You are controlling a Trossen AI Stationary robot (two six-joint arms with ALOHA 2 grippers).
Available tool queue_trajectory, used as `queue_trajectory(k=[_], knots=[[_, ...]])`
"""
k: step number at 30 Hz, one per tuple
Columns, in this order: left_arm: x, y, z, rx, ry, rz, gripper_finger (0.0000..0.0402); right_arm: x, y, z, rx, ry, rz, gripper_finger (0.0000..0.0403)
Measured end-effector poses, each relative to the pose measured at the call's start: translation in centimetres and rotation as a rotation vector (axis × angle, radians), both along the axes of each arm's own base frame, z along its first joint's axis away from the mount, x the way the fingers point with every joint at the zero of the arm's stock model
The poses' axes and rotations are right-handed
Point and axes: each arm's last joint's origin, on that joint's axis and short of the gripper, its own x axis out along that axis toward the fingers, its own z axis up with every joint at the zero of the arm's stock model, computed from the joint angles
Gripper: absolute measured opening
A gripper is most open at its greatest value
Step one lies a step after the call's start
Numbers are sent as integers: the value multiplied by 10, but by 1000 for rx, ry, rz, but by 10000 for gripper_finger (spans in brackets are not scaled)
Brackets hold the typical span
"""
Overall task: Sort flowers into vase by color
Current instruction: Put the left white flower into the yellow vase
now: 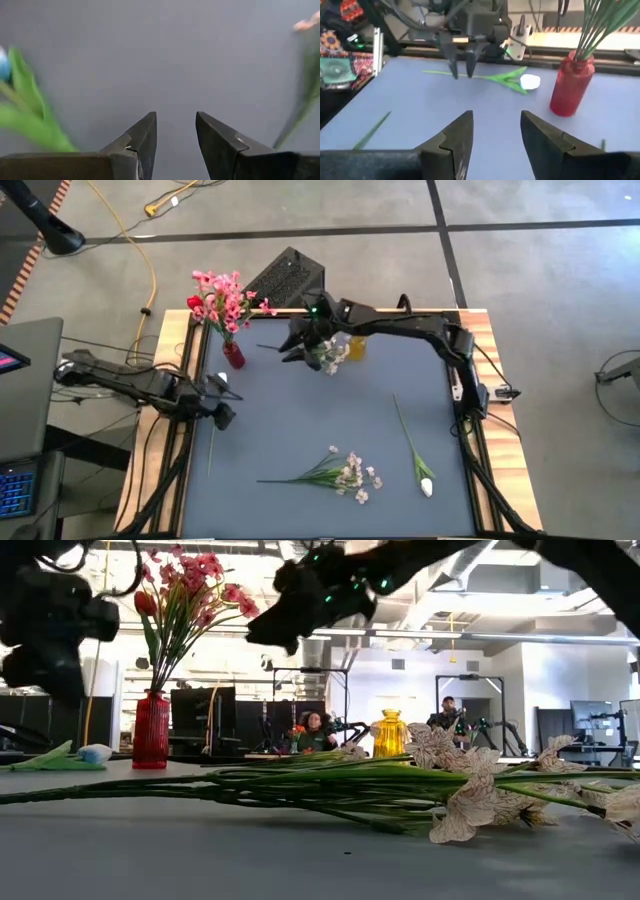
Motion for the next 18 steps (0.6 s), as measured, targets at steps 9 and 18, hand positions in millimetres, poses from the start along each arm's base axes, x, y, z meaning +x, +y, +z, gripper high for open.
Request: queue_trajectory(k=[9,18], knots=[[9,-11,-16,-28,183,42,125,-27,20,30,-7,96,46,186],[20,-23,-19,-131,314,62,125,-39,31,22,-39,245,82,186]])
